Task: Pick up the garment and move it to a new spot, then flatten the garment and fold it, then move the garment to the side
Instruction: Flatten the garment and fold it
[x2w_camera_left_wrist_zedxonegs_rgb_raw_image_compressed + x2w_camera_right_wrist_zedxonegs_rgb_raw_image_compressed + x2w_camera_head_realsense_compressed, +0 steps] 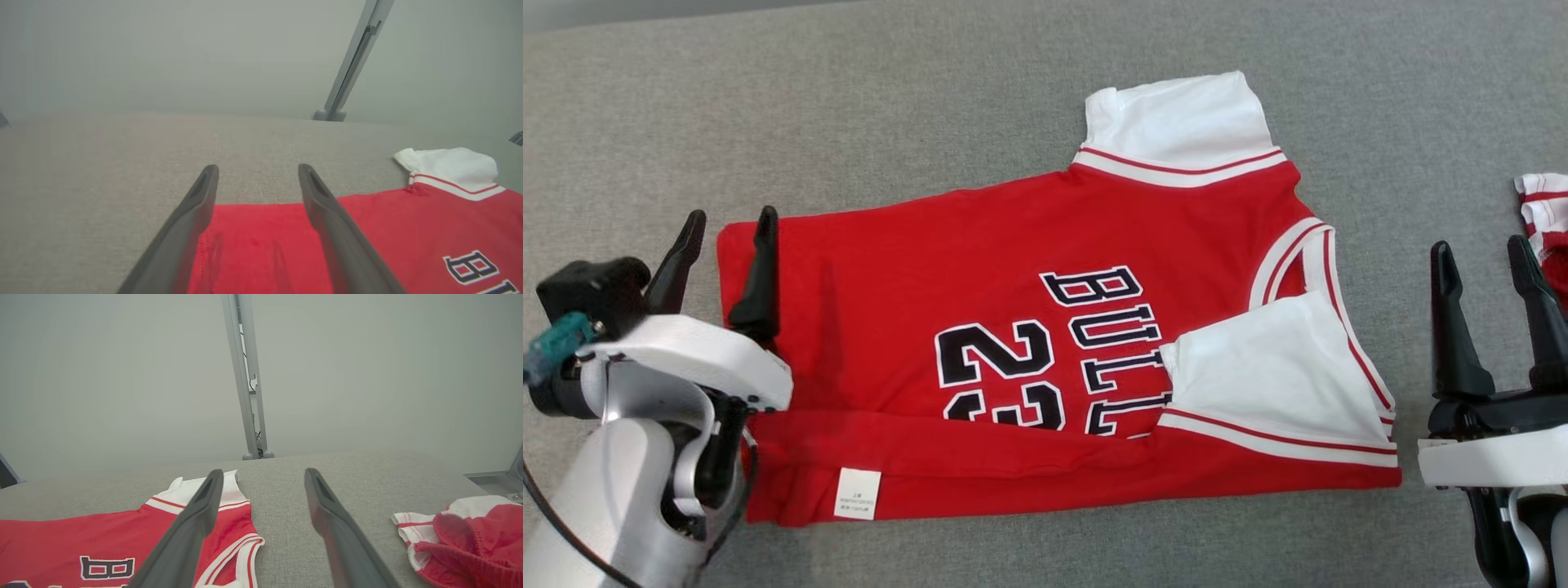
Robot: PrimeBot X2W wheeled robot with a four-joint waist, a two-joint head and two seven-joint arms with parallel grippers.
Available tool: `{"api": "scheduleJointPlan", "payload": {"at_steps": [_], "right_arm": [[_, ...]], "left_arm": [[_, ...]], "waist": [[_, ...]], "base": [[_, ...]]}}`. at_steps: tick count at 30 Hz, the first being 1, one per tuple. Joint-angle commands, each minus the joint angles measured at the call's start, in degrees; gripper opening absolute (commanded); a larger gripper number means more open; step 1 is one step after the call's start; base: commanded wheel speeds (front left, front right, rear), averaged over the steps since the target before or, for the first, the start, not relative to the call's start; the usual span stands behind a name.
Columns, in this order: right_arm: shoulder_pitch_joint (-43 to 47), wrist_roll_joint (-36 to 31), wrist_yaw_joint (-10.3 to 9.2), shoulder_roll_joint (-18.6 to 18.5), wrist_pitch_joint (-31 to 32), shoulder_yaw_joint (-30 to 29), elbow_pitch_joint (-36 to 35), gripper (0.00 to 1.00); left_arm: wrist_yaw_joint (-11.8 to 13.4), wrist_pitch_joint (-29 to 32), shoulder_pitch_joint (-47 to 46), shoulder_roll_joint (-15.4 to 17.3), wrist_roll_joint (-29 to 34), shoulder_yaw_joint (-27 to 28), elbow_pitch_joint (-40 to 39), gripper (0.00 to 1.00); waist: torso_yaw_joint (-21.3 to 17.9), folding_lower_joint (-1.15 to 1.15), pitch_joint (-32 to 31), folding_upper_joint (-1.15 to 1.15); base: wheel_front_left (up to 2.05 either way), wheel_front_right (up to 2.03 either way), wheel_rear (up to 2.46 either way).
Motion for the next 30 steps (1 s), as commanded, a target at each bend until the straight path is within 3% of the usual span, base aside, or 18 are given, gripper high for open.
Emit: {"api": "scheduleJointPlan", "payload": {"at_steps": [1, 6, 14, 15, 17, 25, 30], "right_arm": [[-1.0, 0.5, -0.02, -0.2, -0.6, 0.1, 0.6, 1.0], [-2.3, 1.1, -0.02, 0.0, -1.5, 1.0, 2.4, 1.0], [-4.8, 2.3, -0.02, -1.2, -2.4, 0.7, 5.5, 1.0], [-5.4, 2.5, -0.02, -1.7, -2.4, 0.7, 5.7, 1.0], [-6.8, 3.2, -0.02, -2.6, -2.4, 0.7, 6.3, 1.0], [-18.0, 7.4, -0.02, -9.2, -1.7, -0.4, 10.7, 1.0], [-29.3, 11.1, -0.02, -15.3, 0.7, 1.4, 19.6, 1.0]], "left_arm": [[-1.0, 1.5, -1.9, 0.6, -1.5, 0.6, 3.1, 1.0], [-4.0, 5.2, -6.4, 2.3, -5.4, 2.4, 12.6, 1.0], [-8.6, 8.3, -8.8, 2.9, -11.0, 3.9, 19.1, 0.99], [-9.2, 8.3, -9.1, 2.7, -11.5, 4.0, 19.6, 0.78], [-10.2, 9.0, -9.5, 2.7, -12.0, 3.5, 20.5, 0.0], [-11.1, 8.0, -11.7, 2.6, -10.8, 2.3, 20.7, 0.0], [-12.0, 7.6, -14.7, 1.1, -9.6, 0.1, 20.5, 0.0]], "waist": [[-1.3, 0.0, 1.9, 0.0], [-2.7, 0.0, 4.3, 0.0], [-2.9, 0.0, 5.8, 0.0], [-2.9, 0.0, 6.0, 0.0], [-2.9, 0.0, 6.2, 0.0], [-2.4, 0.0, 7.2, 0.0], [0.5, 0.0, 8.5, 0.0]], "base": [[0.0, 0.0, 0.0], [0.0, 0.0, 0.0], [0.0, 0.0, 0.0], [0.0, 0.0, 0.0], [0.0, 0.0, 0.0], [0.0, 0.0, 0.0], [0.0, 0.0, 0.0]]}}
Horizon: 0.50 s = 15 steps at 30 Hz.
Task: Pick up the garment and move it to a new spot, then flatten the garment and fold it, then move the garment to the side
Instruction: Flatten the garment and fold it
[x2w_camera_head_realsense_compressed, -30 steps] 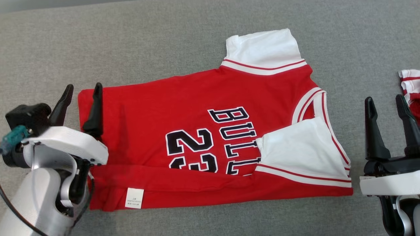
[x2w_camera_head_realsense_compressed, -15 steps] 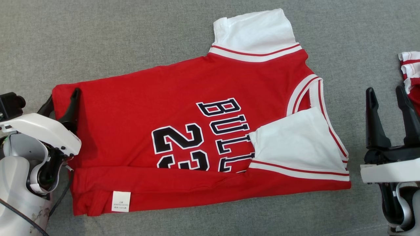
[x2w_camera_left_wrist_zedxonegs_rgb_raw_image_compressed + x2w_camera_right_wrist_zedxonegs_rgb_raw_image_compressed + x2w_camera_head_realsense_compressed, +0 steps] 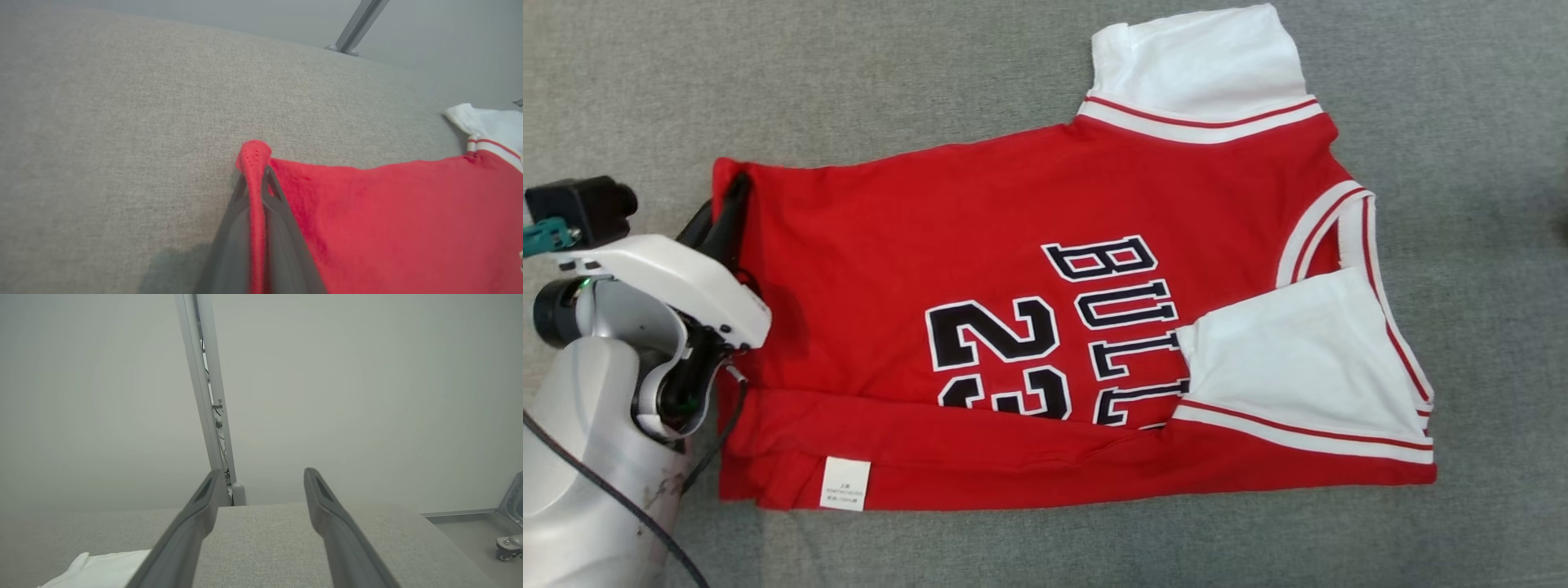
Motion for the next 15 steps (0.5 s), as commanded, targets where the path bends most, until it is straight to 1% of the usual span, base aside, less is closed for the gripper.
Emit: {"api": "scheduleJointPlan", "payload": {"at_steps": [1, 4, 7, 8, 10, 14, 15], "right_arm": [[-1.4, 0.9, -0.02, -0.3, 0.3, 0.5, 1.0, 1.0], [-7.1, 3.2, -0.02, -2.6, 2.7, 4.6, 6.9, 1.0], [-12.3, 5.5, -0.02, -4.3, 5.3, 10.2, 11.8, 1.0], [-13.6, 6.9, -0.03, -4.3, 6.5, 12.1, 13.4, 1.0], [-16.3, 9.3, -0.02, -4.9, 8.6, 16.1, 15.5, 1.0], [-19.7, 16.1, -0.02, -5.6, 14.8, 21.2, 19.4, 1.0], [-20.4, 16.7, -0.02, -6.6, 16.2, 22.8, 19.8, 1.0]], "left_arm": [[-0.4, -0.3, -1.4, -0.1, 0.3, -0.2, -0.2, 0.0], [-1.2, -0.5, -3.9, -2.2, 1.1, -2.2, 0.1, 0.0], [-2.0, -0.9, -6.3, -3.9, 1.9, -3.9, 0.8, 0.0], [-2.3, -1.1, -6.9, -4.5, 2.0, -4.5, 1.2, 0.0], [-2.8, -1.5, -8.1, -5.6, 2.4, -5.5, 1.8, 0.0], [-3.7, -2.6, -9.8, -7.2, 2.9, -7.1, 3.1, 0.0], [-3.8, -2.9, -10.1, -7.4, 3.0, -7.3, 3.5, 0.0]], "waist": [[1.5, 0.0, 1.0, 0.0], [4.2, 0.0, 2.2, 0.0], [6.4, 0.0, 3.4, 0.0], [7.2, 0.0, 3.6, 0.0], [8.4, 0.0, 4.2, 0.0], [10.3, 0.0, 5.0, 0.0], [10.6, 0.0, 5.1, 0.0]], "base": [[0.0, 0.0, 0.0], [0.0, 0.0, 0.0], [0.0, 0.0, 0.0], [0.0, 0.0, 0.0], [0.0, 0.0, 0.0], [0.0, 0.0, 0.0], [0.0, 0.0, 0.0]]}}
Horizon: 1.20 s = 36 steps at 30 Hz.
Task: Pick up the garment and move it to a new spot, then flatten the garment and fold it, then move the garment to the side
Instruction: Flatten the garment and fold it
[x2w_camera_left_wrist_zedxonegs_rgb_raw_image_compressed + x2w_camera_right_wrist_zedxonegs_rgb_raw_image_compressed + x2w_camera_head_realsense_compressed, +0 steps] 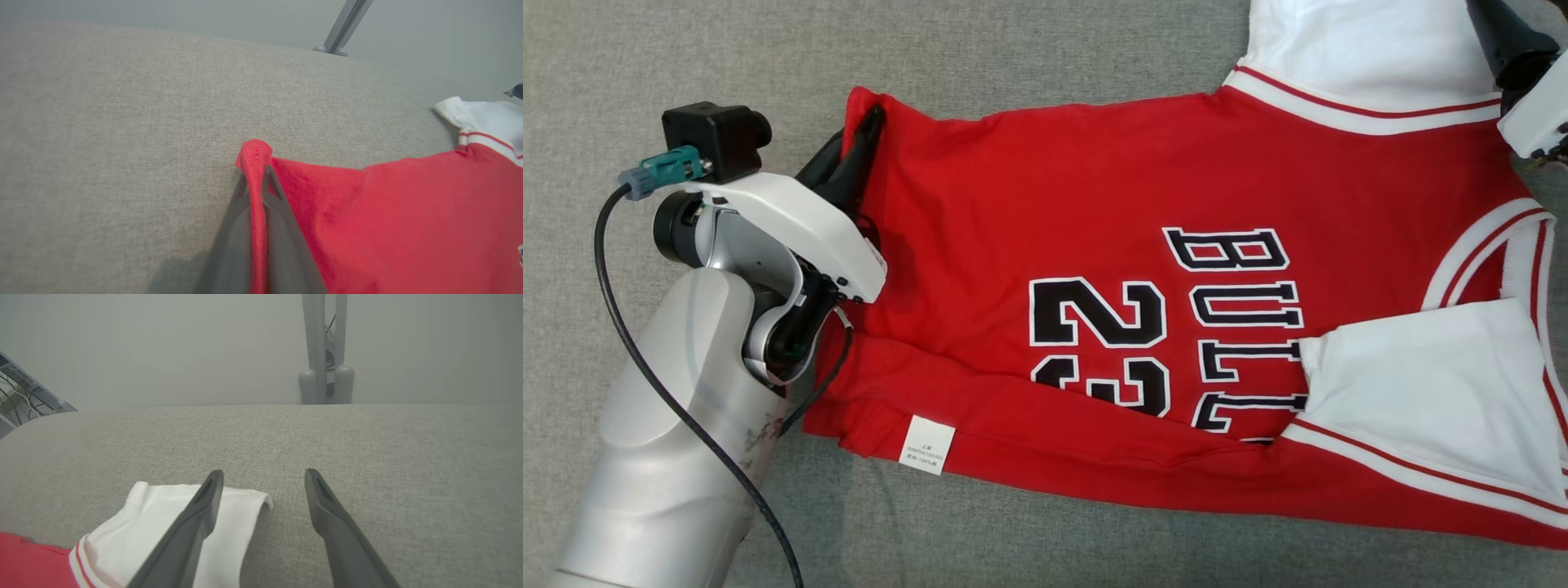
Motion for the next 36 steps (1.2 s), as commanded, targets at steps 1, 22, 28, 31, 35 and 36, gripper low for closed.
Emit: {"api": "scheduleJointPlan", "payload": {"at_steps": [1, 22, 28, 31, 35, 36], "right_arm": [[-1.5, 1.6, -0.03, -1.8, 2.2, 2.1, 0.7, 1.0], [-7.5, 13.2, -0.02, -10.2, -1.4, 14.4, -3.3, 0.0], [-6.6, 14.4, -0.02, -11.7, -4.3, 17.0, -6.0, 0.0], [-4.2, 15.5, -0.02, -13.5, -6.6, 18.1, -10.0, 0.0], [1.5, 16.9, -0.02, -16.6, -9.5, 18.1, -17.4, 0.0], [3.5, 17.0, -0.02, -17.5, -10.1, 17.9, -19.4, 0.0]], "left_arm": [[-0.5, -0.7, -1.4, -0.3, 0.4, -0.4, 0.6, 0.0], [-1.0, -5.5, -3.9, 0.6, -1.1, 0.5, -1.5, 0.0], [-0.6, -5.0, -1.5, 1.7, -1.9, 1.2, -4.5, 0.0], [-0.7, -4.8, 1.2, 2.4, -3.2, 1.8, -7.3, 0.0], [-0.2, -3.8, 6.8, 4.6, -5.5, 3.5, -13.1, 0.0], [0.0, -3.4, 8.4, 5.4, -6.2, 4.1, -14.6, 0.0]], "waist": [[1.3, 0.0, 0.9, 0.0], [1.0, 0.0, -0.6, 0.0], [-0.1, 0.0, -1.3, 0.0], [-0.9, 0.0, -1.8, 0.0], [-2.6, 0.0, -2.3, 0.0], [-3.1, 0.0, -2.4, 0.0]], "base": [[0.0, 0.0, 0.0], [0.0, 0.0, 0.0], [0.0, 0.0, 0.0], [0.0, 0.0, 0.0], [0.0, 0.0, 0.0], [0.0, 0.0, 0.0]]}}
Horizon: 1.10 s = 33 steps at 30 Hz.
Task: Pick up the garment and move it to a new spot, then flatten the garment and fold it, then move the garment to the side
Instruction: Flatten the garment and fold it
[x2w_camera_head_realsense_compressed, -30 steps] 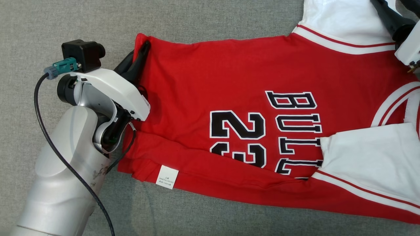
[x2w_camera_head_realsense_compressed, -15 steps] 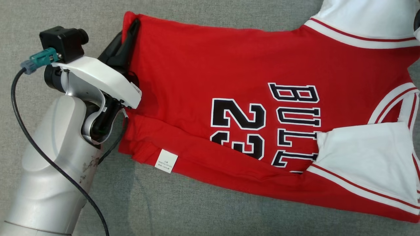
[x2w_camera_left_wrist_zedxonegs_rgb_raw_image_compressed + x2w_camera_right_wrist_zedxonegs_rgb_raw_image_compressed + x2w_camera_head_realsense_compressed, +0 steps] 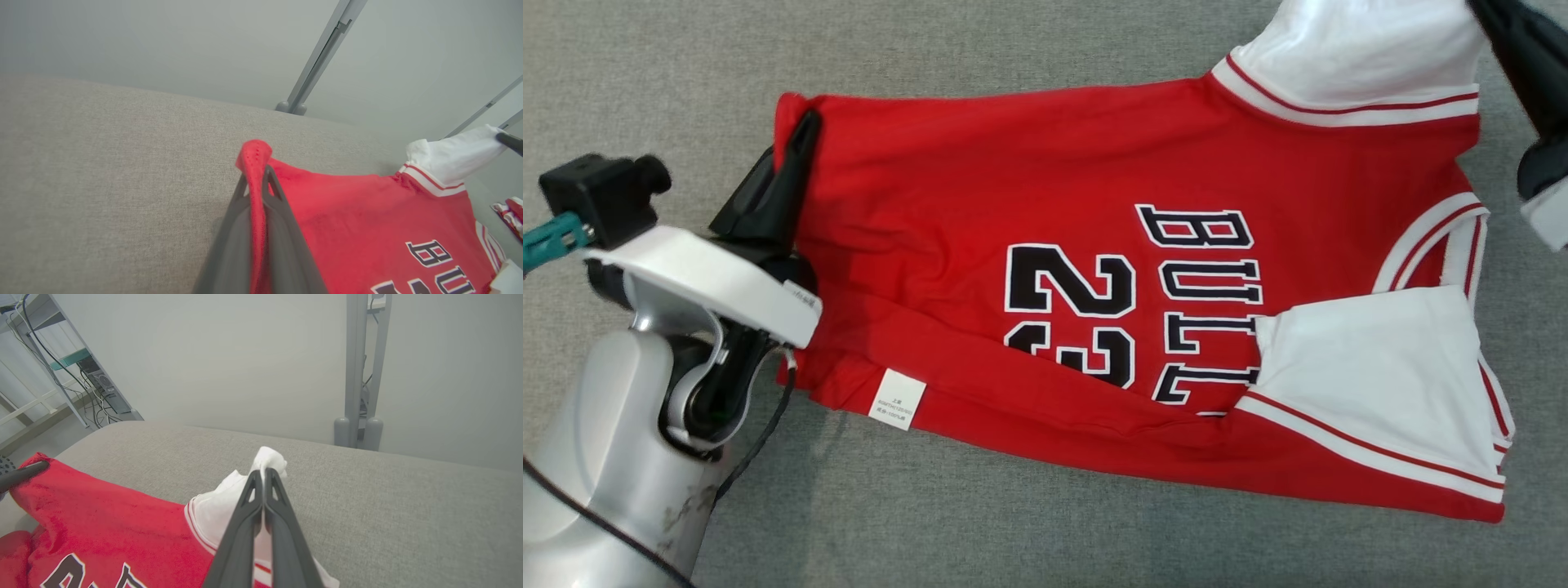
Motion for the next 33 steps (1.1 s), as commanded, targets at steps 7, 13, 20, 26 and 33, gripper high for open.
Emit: {"api": "scheduleJointPlan", "payload": {"at_steps": [7, 13, 20, 26, 33], "right_arm": [[18.2, 3.3, -0.02, -1.7, -5.0, -4.5, -12.2, 0.0], [33.5, 3.8, -0.01, 0.8, -8.7, -11.2, -19.1, 0.0], [48.2, 3.2, -0.01, 7.1, -8.9, -18.0, -23.6, 0.0], [52.6, -1.9, -0.02, 13.8, -5.2, -20.0, -20.8, 0.44], [51.2, -10.5, -0.01, 19.4, -6.9, -24.8, -17.0, 1.0]], "left_arm": [[4.0, 1.6, 11.4, 4.3, -3.9, 5.0, -9.6, 0.0], [6.1, 2.9, 17.5, 6.2, -5.9, 7.2, -14.7, 0.0], [7.8, 3.7, 22.6, 6.8, -6.8, 8.1, -16.2, 0.0], [8.9, 4.0, 25.5, 5.6, -6.6, 6.7, -13.0, 0.26], [10.2, -2.1, 27.0, 4.1, -2.8, 6.5, -11.9, 1.0]], "waist": [[-3.7, 0.0, -1.4, 0.0], [-5.4, 0.0, -2.6, 0.0], [-6.6, 0.0, -3.5, 0.0], [-7.5, 0.0, -4.1, 0.0], [-7.7, 0.0, -5.7, 0.0]], "base": [[0.0, 0.0, 0.0], [0.0, 0.0, 0.0], [0.0, 0.0, 0.0], [0.0, 0.0, 0.0], [0.0, 0.0, 0.0]]}}
